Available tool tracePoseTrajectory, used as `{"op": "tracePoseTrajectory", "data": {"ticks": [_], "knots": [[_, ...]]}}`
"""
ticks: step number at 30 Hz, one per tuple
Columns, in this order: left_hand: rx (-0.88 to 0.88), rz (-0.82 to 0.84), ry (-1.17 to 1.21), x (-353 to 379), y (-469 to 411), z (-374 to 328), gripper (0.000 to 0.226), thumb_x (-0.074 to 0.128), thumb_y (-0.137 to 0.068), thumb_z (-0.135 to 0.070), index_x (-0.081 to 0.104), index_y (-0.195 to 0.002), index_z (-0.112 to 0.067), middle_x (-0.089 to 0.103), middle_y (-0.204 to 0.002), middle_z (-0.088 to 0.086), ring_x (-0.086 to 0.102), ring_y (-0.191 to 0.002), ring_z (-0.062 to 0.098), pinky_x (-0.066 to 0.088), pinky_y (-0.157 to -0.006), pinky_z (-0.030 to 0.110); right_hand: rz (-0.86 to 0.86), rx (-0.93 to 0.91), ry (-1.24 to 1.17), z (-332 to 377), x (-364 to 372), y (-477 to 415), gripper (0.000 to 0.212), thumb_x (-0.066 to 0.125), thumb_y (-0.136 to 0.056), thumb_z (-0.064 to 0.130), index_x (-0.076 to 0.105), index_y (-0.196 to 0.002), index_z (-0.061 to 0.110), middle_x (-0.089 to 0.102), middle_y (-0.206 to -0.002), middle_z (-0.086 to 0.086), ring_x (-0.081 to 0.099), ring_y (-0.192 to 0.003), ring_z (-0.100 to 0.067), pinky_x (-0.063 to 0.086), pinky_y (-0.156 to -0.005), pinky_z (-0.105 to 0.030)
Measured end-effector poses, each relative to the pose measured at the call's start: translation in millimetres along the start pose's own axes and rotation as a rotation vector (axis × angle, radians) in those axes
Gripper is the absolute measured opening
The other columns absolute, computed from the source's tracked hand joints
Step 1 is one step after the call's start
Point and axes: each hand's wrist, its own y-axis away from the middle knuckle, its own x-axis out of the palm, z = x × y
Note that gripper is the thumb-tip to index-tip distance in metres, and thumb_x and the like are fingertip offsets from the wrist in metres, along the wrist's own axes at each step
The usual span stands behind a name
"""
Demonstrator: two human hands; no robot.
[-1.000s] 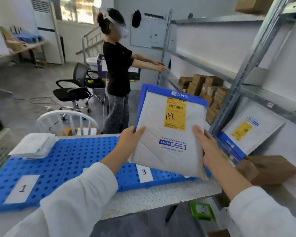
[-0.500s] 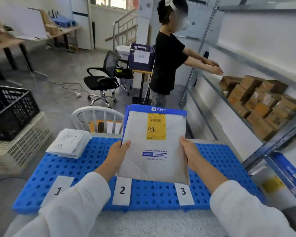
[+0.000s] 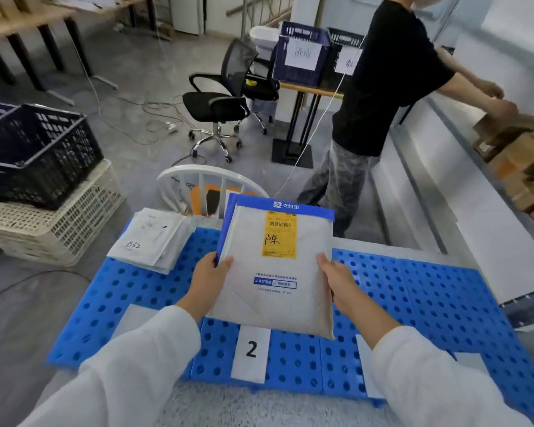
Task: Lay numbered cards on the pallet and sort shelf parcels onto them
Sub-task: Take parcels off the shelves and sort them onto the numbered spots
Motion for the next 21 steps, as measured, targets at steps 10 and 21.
{"op": "tracePoseTrajectory", "data": {"ticks": [10,21], "knots": [[-0.013,-0.033,-0.101,33,-69,20,0.021,0.055,-0.096,-0.020,0.060,-0.115,-0.013,0.064,-0.100,-0.003,0.060,-0.088,0.012,0.046,-0.074,0.024,0.086,0.065,0.027,-10,-5,-86,0.044,0.061,-0.092,0.038,0.050,-0.129,0.017,0.062,-0.125,0.000,0.060,-0.109,-0.019,0.048,-0.099,-0.043],[-0.057,-0.023,-0.278,56,-113,46,0.026,0.053,-0.097,-0.021,0.055,-0.123,-0.018,0.063,-0.101,-0.003,0.061,-0.093,0.017,0.048,-0.076,0.028,0.202,0.180,0.196,-29,2,-142,0.076,0.079,-0.077,0.014,0.033,-0.138,0.015,0.050,-0.137,-0.005,0.051,-0.122,-0.025,0.043,-0.106,-0.047]]}}
